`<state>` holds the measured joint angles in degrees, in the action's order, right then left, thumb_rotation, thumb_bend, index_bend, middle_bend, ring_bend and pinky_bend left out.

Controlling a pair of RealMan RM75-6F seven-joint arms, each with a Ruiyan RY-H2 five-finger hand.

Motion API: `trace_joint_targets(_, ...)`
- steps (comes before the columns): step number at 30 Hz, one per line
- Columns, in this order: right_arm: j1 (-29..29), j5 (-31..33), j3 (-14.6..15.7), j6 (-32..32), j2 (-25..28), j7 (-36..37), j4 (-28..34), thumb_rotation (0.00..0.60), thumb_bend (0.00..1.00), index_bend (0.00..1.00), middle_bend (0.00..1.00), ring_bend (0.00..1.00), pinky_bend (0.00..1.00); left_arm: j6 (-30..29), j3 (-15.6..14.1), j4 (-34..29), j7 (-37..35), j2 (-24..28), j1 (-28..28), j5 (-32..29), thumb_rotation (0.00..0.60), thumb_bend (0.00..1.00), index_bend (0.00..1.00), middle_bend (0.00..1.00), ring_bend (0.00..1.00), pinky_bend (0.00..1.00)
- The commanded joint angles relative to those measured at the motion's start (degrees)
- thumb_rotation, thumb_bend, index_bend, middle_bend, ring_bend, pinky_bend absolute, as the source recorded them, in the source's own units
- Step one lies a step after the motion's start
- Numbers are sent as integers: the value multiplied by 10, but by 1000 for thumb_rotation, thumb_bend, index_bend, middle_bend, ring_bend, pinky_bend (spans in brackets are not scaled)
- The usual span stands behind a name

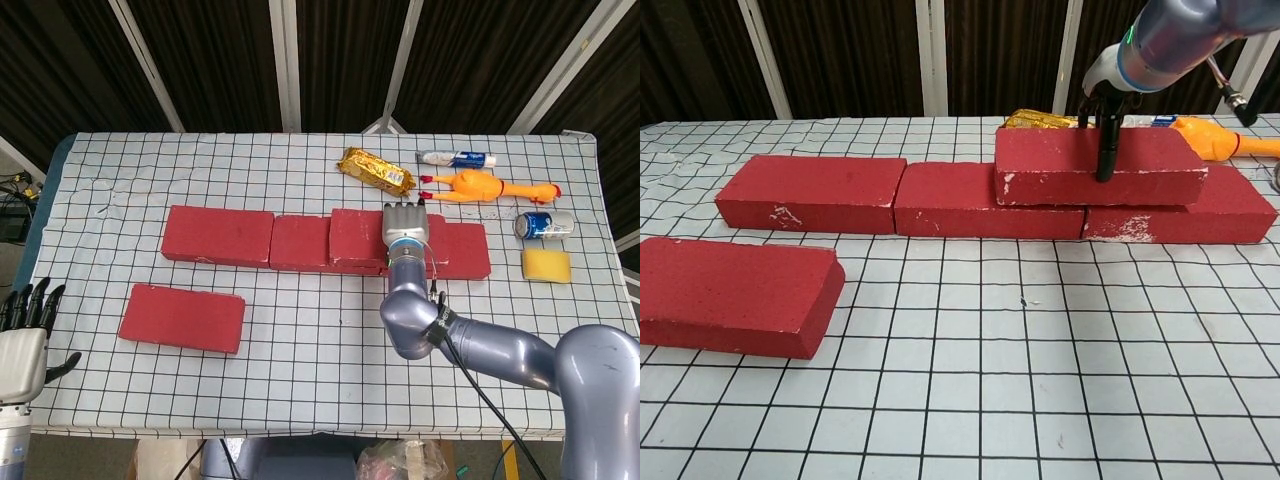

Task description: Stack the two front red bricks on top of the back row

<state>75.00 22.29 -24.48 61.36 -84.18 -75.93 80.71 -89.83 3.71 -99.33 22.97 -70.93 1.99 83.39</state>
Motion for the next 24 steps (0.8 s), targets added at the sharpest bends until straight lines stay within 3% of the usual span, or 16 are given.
trace_joint_targets(1,-1,-1,-1,0,-2,0,-2,600,190,298,215,122,0,0,0,0,0,0,0,0,600,0,110,0,0,31)
trace_joint_targets(24,-1,7,-16,10,-14,-18,-8,600,189,283,115,32,0,-1,-1,1,-2,0,0,-1,600,0,111,0,0,32)
